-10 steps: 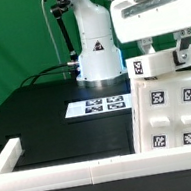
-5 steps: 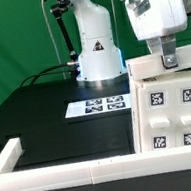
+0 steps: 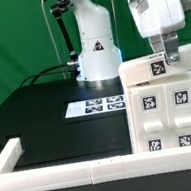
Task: Assemble cabinet
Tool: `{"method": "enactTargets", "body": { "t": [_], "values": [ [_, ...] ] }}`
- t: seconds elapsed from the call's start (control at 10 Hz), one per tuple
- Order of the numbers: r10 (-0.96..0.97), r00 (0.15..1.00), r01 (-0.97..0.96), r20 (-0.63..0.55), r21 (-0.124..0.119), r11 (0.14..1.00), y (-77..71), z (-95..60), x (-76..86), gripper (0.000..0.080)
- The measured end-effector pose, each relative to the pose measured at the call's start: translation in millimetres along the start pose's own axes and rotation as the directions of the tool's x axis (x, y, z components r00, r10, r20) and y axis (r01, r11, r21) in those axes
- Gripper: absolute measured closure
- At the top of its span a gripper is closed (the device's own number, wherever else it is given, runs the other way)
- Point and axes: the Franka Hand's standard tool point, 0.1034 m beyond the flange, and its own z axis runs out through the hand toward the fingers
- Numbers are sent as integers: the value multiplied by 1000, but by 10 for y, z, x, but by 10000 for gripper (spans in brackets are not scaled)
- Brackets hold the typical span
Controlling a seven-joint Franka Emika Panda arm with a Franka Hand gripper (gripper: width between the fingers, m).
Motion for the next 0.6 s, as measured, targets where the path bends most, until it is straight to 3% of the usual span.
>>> {"method": "enactTargets", "body": {
  "t": [0.2,0.3,0.4,0.6],
  "values": [
    [-13,1000,13,25,21,1000,40,-165,-36,2],
    [0,999,-1,36,20,1000,93,-192,-72,2],
    [53,998,-54,39,11,999,119,-160,-134,2],
    [-18,999,17,38,11,1000,125,-148,-138,2]
  ]
}}
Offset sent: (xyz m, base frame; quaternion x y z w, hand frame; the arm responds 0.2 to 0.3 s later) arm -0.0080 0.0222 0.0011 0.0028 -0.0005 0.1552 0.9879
